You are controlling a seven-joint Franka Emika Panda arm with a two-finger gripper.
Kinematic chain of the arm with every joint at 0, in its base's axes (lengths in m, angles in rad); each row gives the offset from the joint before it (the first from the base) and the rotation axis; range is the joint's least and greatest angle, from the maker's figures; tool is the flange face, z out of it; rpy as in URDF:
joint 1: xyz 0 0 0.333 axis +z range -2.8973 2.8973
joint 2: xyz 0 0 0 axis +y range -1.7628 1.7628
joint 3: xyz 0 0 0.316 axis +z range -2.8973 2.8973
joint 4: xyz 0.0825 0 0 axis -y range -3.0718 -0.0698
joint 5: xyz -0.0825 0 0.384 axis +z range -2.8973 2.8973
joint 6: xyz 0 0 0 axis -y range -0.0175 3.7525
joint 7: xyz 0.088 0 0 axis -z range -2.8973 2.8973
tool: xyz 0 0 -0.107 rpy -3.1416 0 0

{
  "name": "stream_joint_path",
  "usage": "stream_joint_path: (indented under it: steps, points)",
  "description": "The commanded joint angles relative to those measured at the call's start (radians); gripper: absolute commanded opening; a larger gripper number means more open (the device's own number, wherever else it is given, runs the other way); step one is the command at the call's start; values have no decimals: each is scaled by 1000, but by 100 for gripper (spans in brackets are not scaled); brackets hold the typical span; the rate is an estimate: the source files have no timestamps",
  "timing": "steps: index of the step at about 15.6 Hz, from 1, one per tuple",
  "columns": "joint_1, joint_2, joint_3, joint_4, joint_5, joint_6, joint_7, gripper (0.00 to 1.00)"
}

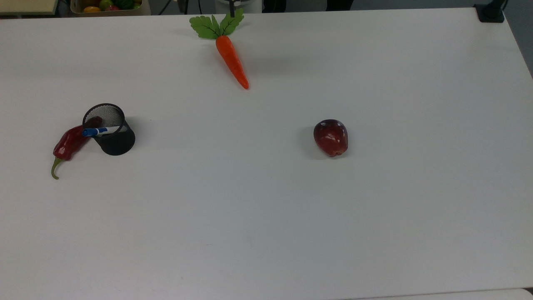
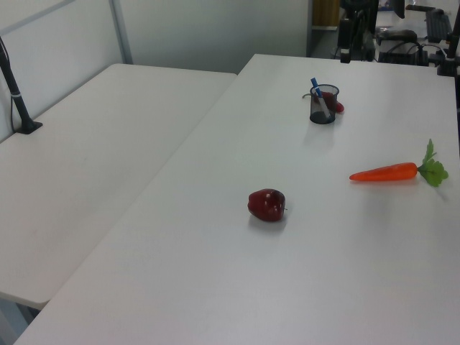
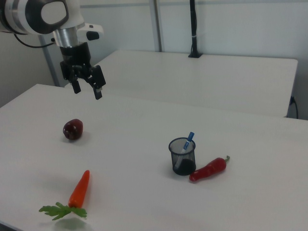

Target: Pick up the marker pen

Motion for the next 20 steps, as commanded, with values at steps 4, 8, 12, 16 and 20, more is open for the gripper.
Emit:
stream_joint_path:
  steps: [4,8,12,16,20]
  points:
    - [-128,41,-5,-2,1,139,-60,100]
    - [-209,97,-7,-2,-12,270,-57,100]
    - [-273,147,-7,-2,-13,361,-53,100]
    - [-309,217,-9,-2,-44,471,-47,100]
    - [-329,278,-9,-3,-62,566,-43,100]
